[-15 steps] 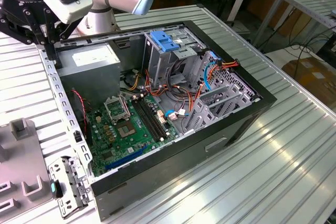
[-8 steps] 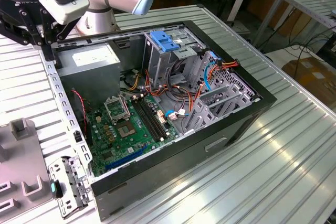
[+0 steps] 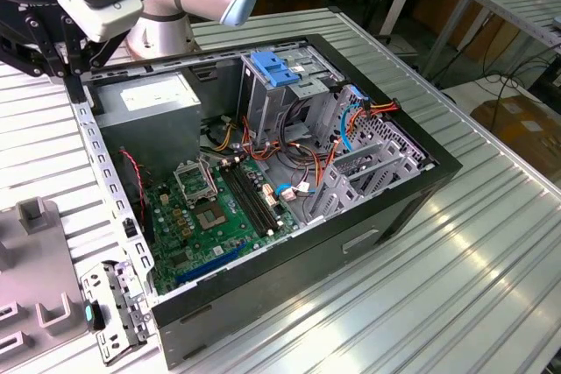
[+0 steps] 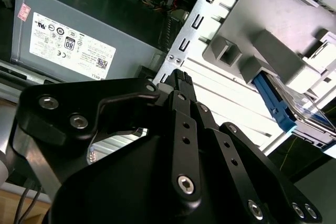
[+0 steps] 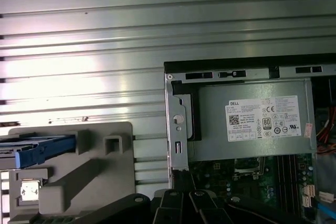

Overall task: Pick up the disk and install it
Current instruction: 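Reach for the disk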

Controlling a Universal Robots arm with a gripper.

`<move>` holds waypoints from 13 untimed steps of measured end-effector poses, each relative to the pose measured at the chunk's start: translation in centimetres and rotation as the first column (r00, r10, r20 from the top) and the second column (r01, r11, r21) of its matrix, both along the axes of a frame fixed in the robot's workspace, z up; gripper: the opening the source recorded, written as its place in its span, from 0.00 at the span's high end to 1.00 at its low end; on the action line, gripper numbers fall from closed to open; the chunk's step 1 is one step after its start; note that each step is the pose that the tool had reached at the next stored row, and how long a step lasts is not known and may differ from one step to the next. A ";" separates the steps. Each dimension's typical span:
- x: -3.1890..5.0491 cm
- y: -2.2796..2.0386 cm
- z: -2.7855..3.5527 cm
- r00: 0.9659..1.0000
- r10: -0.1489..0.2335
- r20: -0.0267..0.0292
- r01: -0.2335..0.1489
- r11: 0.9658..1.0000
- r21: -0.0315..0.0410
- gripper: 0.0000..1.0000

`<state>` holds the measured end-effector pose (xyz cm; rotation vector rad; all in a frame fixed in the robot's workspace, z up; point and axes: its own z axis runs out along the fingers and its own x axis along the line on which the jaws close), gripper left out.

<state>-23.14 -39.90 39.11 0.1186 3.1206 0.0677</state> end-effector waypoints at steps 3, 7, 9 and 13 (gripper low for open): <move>-0.17 0.00 -0.01 1.000 0.000 -0.001 0.000 1.000 0.000 0.89; -0.41 0.00 -0.01 1.000 0.000 -0.001 0.000 1.000 0.000 0.89; -0.54 0.00 -0.02 1.000 0.000 -0.002 0.000 1.000 0.000 0.89; -0.77 0.00 -0.03 1.000 0.000 -0.003 0.000 1.000 0.000 0.89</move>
